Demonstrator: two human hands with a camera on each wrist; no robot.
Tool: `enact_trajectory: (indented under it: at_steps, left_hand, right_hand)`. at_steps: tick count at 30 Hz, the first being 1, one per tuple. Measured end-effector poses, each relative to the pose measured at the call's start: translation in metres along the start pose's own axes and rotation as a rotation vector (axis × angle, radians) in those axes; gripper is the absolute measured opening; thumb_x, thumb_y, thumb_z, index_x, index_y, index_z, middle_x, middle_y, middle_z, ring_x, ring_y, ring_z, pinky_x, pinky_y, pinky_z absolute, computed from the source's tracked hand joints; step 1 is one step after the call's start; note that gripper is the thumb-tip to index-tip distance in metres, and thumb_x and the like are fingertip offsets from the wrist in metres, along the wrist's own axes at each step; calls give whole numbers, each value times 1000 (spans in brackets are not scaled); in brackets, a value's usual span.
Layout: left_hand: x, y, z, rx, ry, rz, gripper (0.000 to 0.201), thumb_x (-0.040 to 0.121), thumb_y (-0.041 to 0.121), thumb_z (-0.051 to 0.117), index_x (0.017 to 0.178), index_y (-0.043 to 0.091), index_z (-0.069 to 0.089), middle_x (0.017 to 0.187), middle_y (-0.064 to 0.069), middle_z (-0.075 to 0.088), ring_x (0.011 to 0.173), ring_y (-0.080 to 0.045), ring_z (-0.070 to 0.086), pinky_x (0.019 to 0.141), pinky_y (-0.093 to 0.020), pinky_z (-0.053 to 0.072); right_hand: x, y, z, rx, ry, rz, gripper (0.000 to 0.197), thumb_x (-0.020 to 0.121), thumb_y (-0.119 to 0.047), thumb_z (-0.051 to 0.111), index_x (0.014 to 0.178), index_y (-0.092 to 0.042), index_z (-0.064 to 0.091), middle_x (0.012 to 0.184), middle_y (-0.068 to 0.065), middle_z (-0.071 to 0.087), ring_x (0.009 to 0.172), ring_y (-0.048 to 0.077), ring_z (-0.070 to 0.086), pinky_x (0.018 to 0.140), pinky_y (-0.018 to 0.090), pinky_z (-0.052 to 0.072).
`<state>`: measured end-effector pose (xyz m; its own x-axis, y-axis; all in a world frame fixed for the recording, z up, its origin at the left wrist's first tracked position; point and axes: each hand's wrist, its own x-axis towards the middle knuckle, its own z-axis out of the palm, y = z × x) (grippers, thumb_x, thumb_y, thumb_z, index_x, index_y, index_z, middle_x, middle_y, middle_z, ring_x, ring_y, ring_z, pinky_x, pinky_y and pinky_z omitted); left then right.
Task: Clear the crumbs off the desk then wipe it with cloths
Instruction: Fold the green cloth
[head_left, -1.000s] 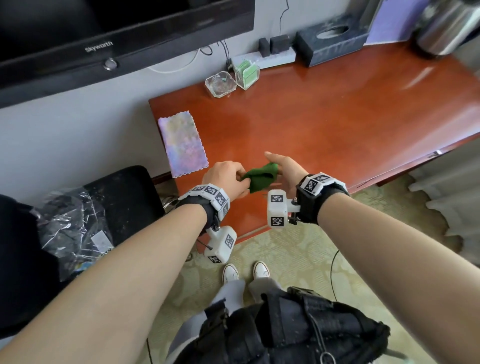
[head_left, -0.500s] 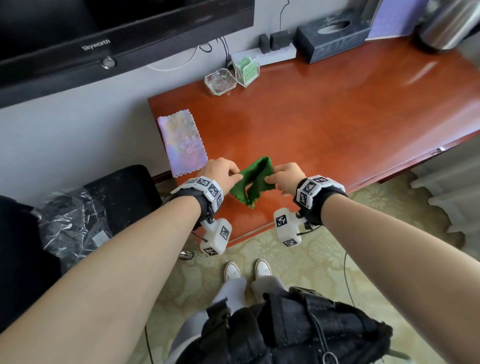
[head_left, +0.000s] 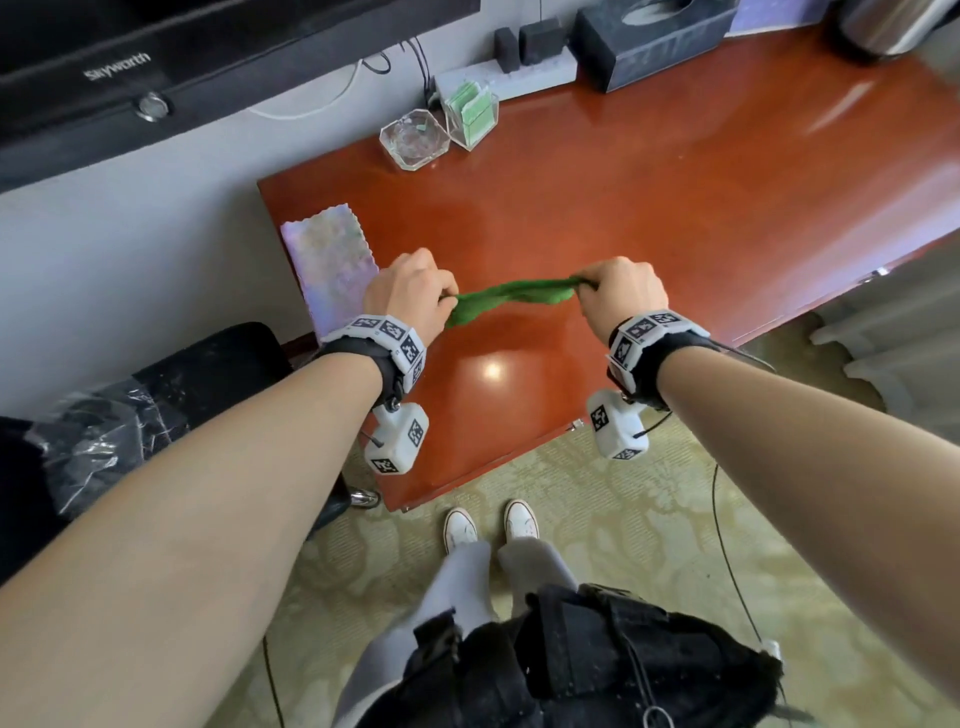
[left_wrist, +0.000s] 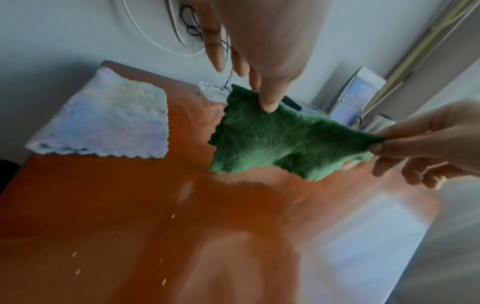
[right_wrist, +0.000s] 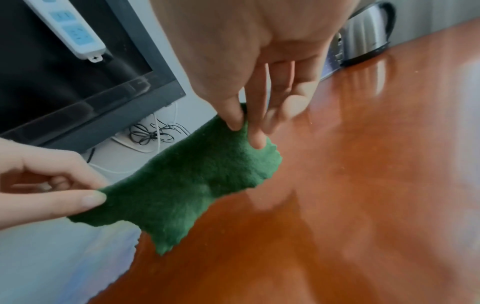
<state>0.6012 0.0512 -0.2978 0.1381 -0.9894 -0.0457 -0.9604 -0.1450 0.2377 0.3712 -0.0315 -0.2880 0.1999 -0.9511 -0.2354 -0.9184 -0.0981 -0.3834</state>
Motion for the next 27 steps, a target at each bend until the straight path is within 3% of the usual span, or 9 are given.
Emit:
enact_trajectory:
  at_steps: [3,7,9,12,15,19,22,24,27]
  left_hand:
    - [-16,1,27,59,-75,62,11,92,29,65,94,25,75,96,0,58,94,-23,54,65,-33,42]
    - [-49,6,71,123,-379,94,19,97,31,57,108,30,72,108,-1,57,107,-23,54,80,-36,46]
    - [-62,9,84,93,-469,63,21,98,29,54,114,30,68,113,-1,56,109,-24,56,79,-36,48]
    - [-70,11,91,49,-440,22,21,97,25,52,111,29,69,111,0,58,106,-24,58,76,-35,50]
    - [-64,13,85,91,-426,53,21,95,32,52,99,29,72,103,2,58,100,-22,57,73,-35,52]
    - [-31,31,73,77,-413,97,23,98,27,48,93,29,70,97,4,55,82,-20,56,65,-31,50]
    - [3,57,72,74,-437,183,25,101,20,43,104,26,68,106,2,57,85,-24,60,71,-38,55]
    - [24,78,74,91,-454,226,28,99,13,45,116,27,62,112,0,56,88,-25,59,71,-37,52]
    - [48,110,81,148,-503,351,49,94,3,53,134,30,51,123,-1,51,96,-24,56,73,-35,43]
  right_hand:
    - [-13,20,25,-34,-76,11,39,85,-15,53,114,-31,73,100,14,73,92,40,64,78,37,54]
    - [-45,54,63,116,-202,174,44,81,-11,55,116,-30,73,112,9,72,106,34,62,89,24,48]
    - [-60,61,74,265,-195,264,45,79,-8,53,114,-27,74,113,9,72,103,31,63,93,23,48]
    - [-65,65,86,512,-110,398,34,77,-14,57,100,-27,78,99,5,75,87,23,67,88,30,55]
    - [-59,61,91,705,-46,524,17,75,-20,61,76,-27,75,73,4,73,72,24,71,76,43,61]
    - [-51,61,94,781,20,589,18,82,-8,58,77,-22,69,71,4,70,61,22,70,66,45,62]
    - [-51,72,101,718,68,570,18,78,-8,60,73,-25,61,79,0,71,63,22,72,66,44,62]
    - [-52,82,105,697,70,581,17,75,-11,63,73,-27,58,80,-3,71,70,23,72,70,43,61]
    - [-53,91,109,730,61,585,16,66,-22,66,76,-29,57,78,-6,71,75,22,71,74,45,60]
